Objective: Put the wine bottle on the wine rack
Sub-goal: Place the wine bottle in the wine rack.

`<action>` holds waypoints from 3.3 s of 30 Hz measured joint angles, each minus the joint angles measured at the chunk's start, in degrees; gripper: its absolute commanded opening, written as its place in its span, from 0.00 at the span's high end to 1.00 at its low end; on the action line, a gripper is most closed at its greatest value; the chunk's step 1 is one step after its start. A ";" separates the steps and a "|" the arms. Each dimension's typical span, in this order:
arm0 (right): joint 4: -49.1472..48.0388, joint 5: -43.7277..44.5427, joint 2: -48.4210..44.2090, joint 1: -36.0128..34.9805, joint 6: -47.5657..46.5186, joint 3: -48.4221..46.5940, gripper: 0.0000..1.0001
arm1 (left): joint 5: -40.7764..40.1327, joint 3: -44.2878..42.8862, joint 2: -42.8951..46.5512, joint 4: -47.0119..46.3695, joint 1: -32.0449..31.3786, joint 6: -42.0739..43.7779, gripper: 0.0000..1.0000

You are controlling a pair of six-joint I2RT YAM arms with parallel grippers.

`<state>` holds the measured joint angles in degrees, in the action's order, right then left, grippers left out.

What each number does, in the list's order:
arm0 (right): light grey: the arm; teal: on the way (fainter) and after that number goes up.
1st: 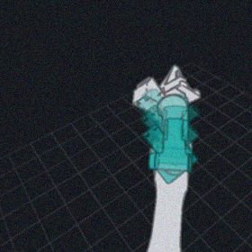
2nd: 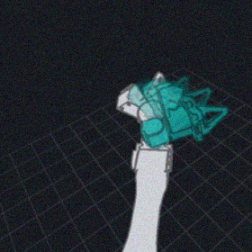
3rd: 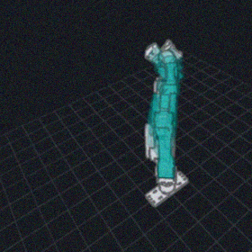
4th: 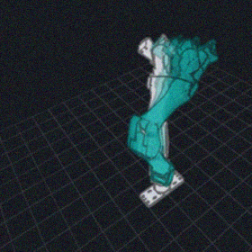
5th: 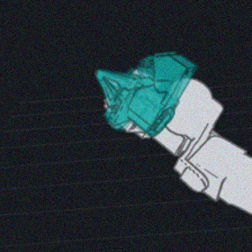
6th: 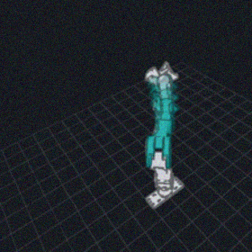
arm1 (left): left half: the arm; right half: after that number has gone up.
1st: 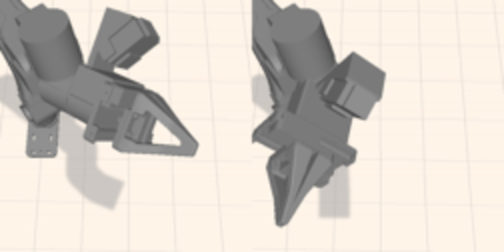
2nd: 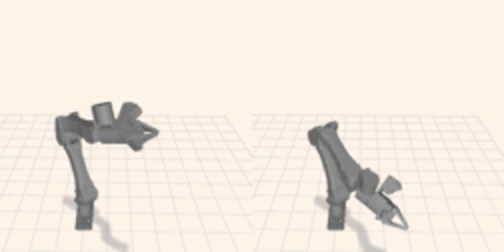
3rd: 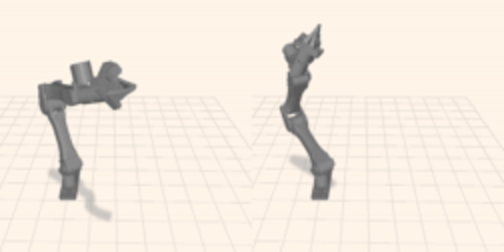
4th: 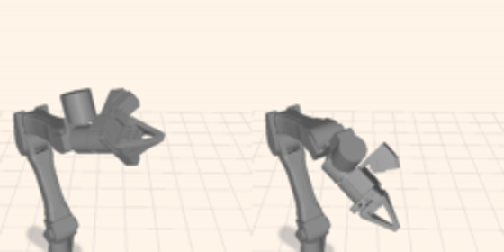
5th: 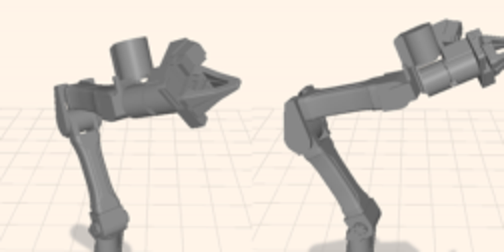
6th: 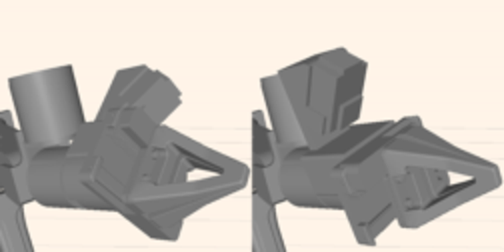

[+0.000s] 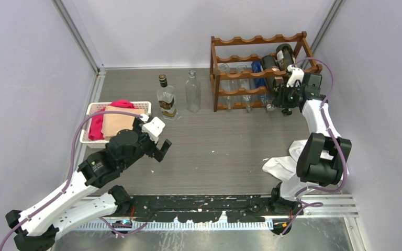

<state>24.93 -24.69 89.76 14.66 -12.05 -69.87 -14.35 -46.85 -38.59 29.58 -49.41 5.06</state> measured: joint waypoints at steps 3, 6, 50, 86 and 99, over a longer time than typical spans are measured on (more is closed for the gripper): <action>-1.42 0.94 0.57 -0.76 0.72 -0.07 0.99 | -0.11 0.11 -0.28 -0.04 0.04 0.00 0.01; -2.51 1.95 1.11 -1.29 1.55 -0.33 0.99 | -0.22 0.22 -0.46 -0.09 0.07 0.04 0.01; -10.03 10.88 8.02 -6.23 4.90 -4.94 0.95 | -0.17 0.28 -2.43 -0.17 1.92 0.15 0.01; -11.39 12.41 9.79 -6.95 5.07 -5.81 0.67 | 0.00 0.33 -2.82 -0.17 2.56 0.15 0.01; -11.74 12.37 9.88 -6.99 4.90 -5.97 0.51 | 0.00 0.33 -2.82 -0.17 2.60 0.13 0.01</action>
<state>13.19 -12.32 99.63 7.66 -7.16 -75.83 -14.35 -46.52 -41.41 29.41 -46.81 5.19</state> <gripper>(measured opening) 0.455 0.989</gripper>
